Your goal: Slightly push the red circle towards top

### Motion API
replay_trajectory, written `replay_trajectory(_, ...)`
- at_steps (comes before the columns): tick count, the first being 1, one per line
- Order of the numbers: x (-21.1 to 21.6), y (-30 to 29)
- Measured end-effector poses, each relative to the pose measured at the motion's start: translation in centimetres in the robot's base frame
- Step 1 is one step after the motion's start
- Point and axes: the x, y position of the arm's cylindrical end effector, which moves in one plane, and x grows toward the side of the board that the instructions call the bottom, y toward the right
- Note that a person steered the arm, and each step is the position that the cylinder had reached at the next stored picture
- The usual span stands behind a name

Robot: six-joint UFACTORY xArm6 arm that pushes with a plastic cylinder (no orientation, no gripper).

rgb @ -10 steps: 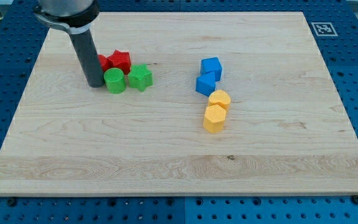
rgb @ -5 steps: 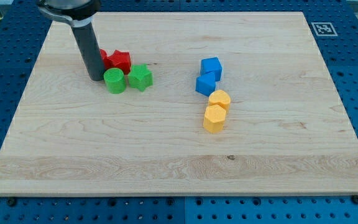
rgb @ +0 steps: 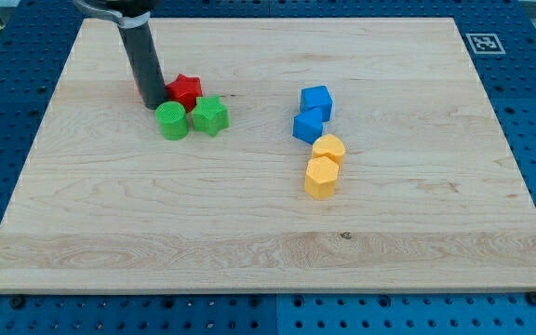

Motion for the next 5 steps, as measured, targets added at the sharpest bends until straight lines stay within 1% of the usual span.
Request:
replay_trajectory(1,1.5,0.3)
replay_trajectory(5,2.8,0.3)
